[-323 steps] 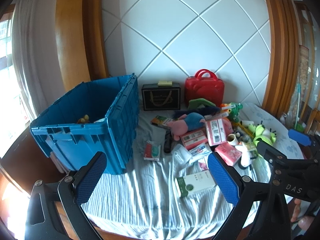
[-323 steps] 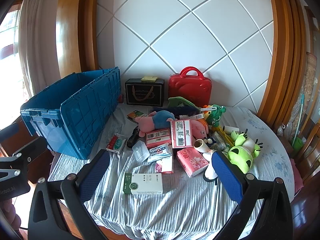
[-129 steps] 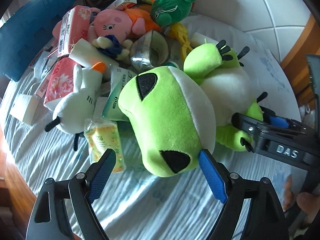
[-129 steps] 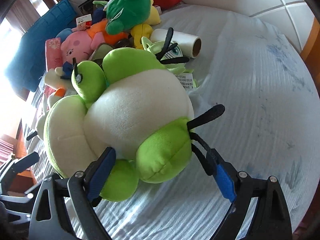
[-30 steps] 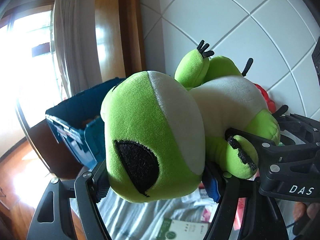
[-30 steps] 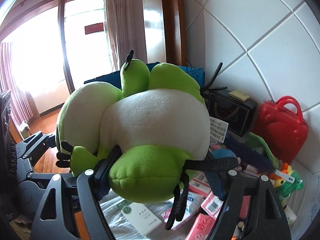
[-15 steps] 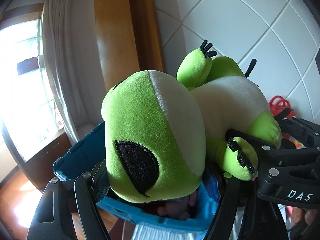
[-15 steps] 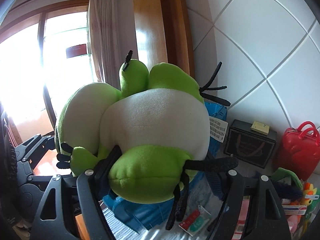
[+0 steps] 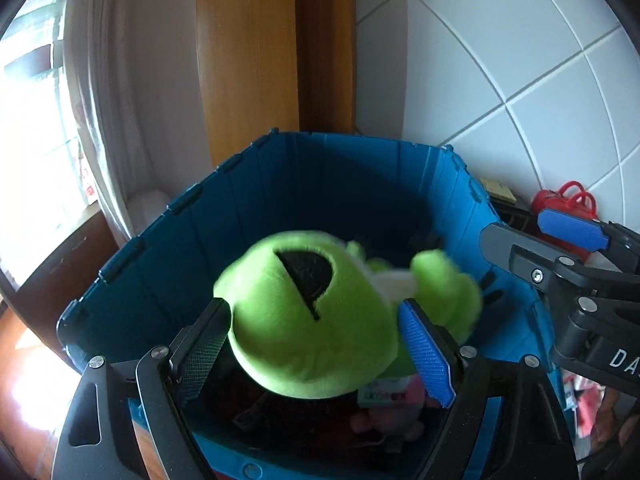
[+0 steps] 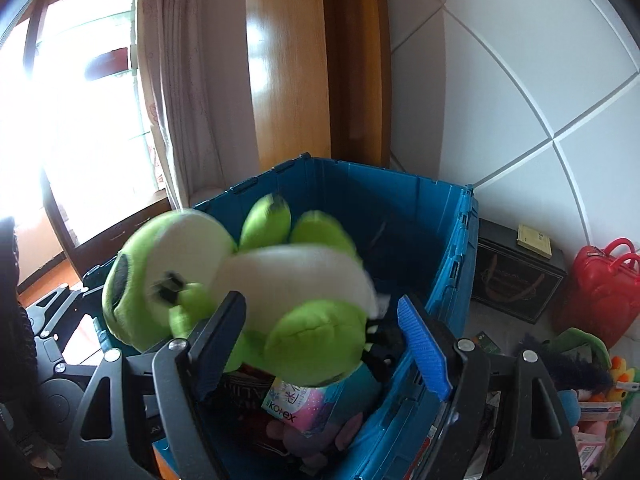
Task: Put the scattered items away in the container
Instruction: 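Lift the green plush with both grippers and carry it over the blue crate, then open both grippers to drop the green plush into the crate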
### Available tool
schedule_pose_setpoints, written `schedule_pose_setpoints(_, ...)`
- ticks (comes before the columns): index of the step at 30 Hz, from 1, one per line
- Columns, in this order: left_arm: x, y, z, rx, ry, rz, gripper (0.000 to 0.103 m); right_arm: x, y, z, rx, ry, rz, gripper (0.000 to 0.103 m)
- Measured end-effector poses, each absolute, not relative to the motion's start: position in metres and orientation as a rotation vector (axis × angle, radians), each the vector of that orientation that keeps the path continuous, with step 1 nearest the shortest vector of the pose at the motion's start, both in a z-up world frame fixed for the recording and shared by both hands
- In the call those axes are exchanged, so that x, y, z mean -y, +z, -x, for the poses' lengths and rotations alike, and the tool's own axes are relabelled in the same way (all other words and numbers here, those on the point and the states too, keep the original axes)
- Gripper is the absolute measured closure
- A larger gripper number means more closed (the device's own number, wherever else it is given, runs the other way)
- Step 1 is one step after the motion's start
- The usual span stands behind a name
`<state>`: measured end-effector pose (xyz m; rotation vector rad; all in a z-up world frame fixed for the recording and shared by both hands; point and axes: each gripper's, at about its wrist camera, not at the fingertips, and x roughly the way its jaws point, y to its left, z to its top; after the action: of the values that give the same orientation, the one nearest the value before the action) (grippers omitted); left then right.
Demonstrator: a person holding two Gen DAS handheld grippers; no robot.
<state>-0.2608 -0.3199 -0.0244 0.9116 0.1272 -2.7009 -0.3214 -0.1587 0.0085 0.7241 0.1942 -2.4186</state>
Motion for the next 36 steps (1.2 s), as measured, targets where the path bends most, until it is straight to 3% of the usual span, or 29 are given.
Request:
schedule_pose_setpoints(19, 0.296, -0.025, 0.226, -0.164, -2.747, -0.865, 0.017, 0.165, 0.003, 0.292, -0.246, -2.477, -0.764, 0.025)
schedule_pose_setpoints(36, 0.242, -0.019, 0.197, -0.153, -2.779, -0.859, 0.017, 0.101, 0.007, 0.251, -0.224, -2.543, -0.765, 0.025)
